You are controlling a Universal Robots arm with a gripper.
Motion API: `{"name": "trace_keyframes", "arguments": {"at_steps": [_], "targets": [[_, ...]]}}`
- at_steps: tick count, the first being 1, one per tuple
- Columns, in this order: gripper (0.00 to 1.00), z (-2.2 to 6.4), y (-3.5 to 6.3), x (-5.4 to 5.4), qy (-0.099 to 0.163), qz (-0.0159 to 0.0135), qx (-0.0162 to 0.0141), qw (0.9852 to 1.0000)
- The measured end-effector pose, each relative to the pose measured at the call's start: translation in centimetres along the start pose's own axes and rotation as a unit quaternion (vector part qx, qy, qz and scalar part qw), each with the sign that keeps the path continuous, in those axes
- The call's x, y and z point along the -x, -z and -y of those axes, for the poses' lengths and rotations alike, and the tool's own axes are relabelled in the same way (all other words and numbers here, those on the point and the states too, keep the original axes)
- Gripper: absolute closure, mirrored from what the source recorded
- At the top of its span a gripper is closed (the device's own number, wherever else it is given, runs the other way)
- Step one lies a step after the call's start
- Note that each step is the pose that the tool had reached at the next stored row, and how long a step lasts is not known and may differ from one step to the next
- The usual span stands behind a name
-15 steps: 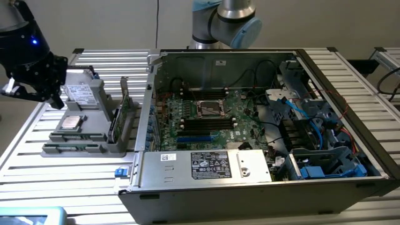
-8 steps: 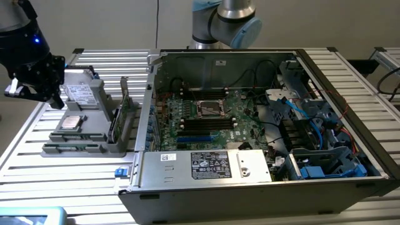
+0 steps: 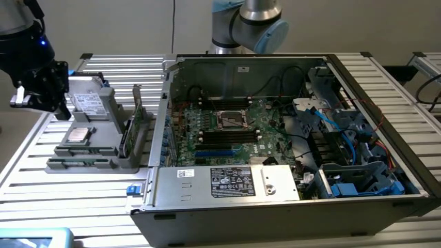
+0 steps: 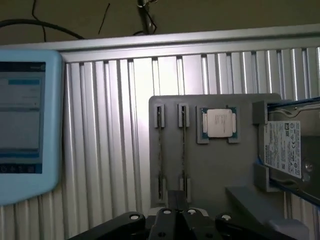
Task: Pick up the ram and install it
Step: 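Pick up the ram and move it above insertion slot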
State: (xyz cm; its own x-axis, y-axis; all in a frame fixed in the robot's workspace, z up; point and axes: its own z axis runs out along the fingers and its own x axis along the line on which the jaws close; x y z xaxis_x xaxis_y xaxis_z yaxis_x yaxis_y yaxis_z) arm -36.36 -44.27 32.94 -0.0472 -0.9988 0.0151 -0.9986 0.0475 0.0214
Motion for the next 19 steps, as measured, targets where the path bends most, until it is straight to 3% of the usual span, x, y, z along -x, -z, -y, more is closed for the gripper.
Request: {"name": "trace_keyframes", "arguments": {"at_steps": [5,10,12,15,17,19], "targets": [[0.89,0.0,0.01,0.0,0.035,-0.0007,-0.0013,0.9994],[0.88,0.0,0.01,0.0,0.036,-0.0008,-0.0013,0.9994],[0.76,-0.01,0.02,-0.01,0.036,-0.0008,-0.0012,0.9994],[0.7,-0.01,-0.01,-0.03,0.034,-0.0007,-0.0013,0.9994],[0.58,-0.01,-0.14,-0.04,0.028,-0.0006,-0.0012,0.9996],[0.58,-0.01,-0.38,-0.04,0.018,-0.0009,-0.0011,0.9998]]}}
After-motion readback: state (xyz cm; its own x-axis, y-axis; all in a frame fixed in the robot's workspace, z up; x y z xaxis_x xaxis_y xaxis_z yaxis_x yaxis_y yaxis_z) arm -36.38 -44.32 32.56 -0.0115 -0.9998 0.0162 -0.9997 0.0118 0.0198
